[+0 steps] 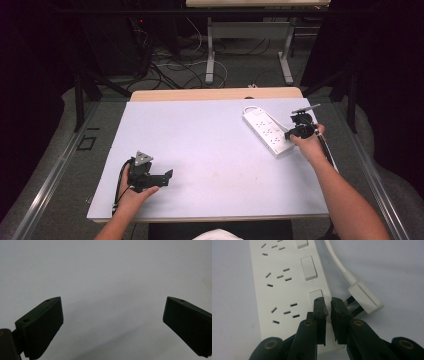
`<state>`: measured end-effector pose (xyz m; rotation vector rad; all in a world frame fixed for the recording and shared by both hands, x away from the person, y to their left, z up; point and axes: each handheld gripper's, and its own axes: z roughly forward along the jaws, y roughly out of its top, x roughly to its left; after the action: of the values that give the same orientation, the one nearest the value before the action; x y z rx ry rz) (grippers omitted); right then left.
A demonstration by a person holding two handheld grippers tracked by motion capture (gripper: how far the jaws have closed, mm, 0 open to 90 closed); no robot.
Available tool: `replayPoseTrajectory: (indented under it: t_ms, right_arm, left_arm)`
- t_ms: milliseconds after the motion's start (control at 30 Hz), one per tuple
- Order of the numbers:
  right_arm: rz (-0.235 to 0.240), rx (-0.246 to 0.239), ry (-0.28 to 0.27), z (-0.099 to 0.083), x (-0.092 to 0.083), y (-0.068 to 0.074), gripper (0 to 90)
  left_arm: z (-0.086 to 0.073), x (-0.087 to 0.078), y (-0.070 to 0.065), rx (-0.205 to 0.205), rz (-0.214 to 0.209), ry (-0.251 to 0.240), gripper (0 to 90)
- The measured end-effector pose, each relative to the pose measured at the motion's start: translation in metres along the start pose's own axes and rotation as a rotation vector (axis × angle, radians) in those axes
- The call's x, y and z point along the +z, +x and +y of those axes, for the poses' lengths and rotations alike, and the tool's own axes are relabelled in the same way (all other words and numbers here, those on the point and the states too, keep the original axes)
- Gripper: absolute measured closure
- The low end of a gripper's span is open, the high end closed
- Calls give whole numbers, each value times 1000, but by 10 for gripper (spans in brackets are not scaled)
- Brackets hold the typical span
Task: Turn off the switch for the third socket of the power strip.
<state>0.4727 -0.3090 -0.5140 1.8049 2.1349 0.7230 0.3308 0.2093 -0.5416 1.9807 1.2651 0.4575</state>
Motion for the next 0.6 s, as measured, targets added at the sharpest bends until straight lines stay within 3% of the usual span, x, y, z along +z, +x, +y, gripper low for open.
replayPoseTrajectory:
  t_ms: [600]
  right_arm:
    - [12,9,-17,0,-5,1,684]
  left_arm:
    - [0,0,1,8,1,7,31]
